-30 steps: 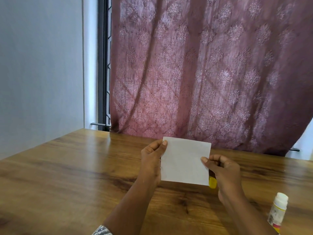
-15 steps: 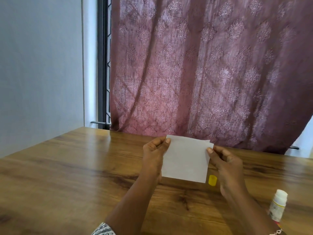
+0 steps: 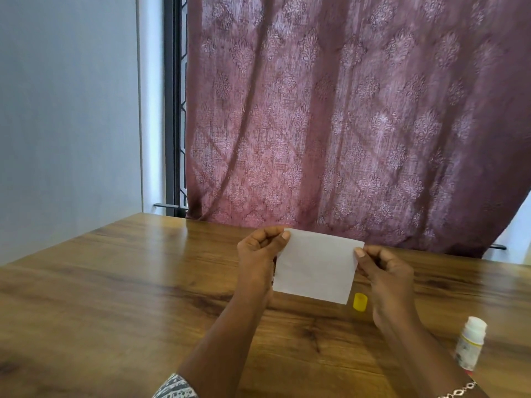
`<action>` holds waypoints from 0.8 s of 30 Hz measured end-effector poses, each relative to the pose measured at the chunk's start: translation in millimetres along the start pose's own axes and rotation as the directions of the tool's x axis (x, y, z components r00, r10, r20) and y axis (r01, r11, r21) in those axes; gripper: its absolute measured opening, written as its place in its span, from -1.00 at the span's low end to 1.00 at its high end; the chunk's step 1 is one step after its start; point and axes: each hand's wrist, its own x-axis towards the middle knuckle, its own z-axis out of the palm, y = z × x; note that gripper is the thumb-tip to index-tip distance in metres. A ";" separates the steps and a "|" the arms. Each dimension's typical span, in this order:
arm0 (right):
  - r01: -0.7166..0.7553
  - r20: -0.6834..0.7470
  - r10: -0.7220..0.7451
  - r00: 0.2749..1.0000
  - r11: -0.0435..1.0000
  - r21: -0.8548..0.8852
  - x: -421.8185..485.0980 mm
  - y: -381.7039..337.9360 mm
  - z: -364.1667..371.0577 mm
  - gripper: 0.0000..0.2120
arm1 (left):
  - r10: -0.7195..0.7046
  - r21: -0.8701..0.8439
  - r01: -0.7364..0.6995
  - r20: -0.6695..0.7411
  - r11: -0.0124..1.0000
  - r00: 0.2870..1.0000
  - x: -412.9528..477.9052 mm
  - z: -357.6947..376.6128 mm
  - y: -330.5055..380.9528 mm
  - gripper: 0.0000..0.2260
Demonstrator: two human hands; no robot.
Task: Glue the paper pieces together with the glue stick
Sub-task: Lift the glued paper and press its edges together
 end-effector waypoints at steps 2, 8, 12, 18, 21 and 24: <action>0.014 0.015 -0.013 1.000 1.000 -0.002 -0.8 -0.6 0.8 -0.82 | 0.018 0.007 -0.018 -0.024 1.000 1.000 0.0 -0.5 -0.1 -0.85; 0.151 -0.011 -0.153 0.988 0.983 -0.103 -2.3 -5.3 3.1 -0.87 | 0.116 0.073 -0.110 -0.095 0.991 0.989 -0.7 0.2 0.8 -0.83; 0.463 0.043 -0.477 0.878 0.822 -0.333 -3.4 -21.2 14.3 -0.83 | 0.252 0.184 -0.230 -0.108 0.956 0.962 -1.6 0.0 2.5 -0.85; 0.673 0.394 -0.546 0.739 0.599 -0.434 -12.8 -21.0 57.5 -0.79 | 0.338 0.253 -0.311 -0.071 0.916 0.939 -0.8 0.0 2.0 -0.85; 0.685 0.395 -0.560 0.728 0.568 -0.457 -11.4 -19.2 65.1 -0.75 | 0.388 0.312 -0.370 0.005 0.875 0.921 -3.5 2.4 2.9 -0.89; 0.664 0.371 -0.551 0.747 0.595 -0.452 -10.3 -19.4 64.3 -0.76 | 0.414 0.356 -0.404 0.052 0.843 0.909 -4.1 4.2 2.6 -0.86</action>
